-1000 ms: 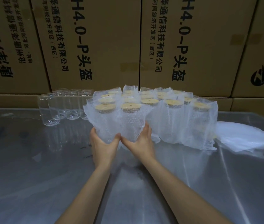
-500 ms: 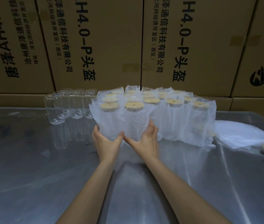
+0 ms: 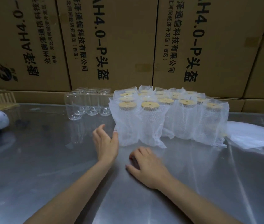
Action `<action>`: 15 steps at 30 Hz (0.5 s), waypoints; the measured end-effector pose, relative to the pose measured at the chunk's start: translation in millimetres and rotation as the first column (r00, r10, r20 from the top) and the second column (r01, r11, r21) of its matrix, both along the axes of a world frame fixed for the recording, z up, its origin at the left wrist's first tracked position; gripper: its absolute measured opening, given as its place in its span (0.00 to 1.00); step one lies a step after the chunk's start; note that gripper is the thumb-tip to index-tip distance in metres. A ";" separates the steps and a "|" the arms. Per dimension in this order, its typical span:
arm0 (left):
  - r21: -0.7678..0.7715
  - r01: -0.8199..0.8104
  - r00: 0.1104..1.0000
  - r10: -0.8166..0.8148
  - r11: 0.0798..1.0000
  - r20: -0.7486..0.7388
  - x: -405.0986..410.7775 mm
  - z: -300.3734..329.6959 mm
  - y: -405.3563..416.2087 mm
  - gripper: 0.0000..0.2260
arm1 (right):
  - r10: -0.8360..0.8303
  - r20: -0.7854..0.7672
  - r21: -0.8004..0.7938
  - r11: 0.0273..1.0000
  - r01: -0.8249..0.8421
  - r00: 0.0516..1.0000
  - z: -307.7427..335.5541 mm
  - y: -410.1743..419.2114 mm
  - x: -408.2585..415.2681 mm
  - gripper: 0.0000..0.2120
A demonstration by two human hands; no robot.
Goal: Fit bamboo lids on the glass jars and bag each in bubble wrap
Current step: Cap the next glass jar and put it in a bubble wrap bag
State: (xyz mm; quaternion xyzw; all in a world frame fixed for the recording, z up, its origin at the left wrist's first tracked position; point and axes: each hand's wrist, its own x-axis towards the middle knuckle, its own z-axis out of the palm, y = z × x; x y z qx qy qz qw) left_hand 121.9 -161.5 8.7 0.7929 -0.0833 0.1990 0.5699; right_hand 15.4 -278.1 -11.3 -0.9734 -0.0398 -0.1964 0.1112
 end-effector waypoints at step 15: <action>0.952 -0.018 0.967 0.248 0.306 -0.062 184.4 75.6 74.7 0.32 | 0.030 -0.099 -0.046 0.998 -0.034 0.995 0.7 7.9 7.1 0.30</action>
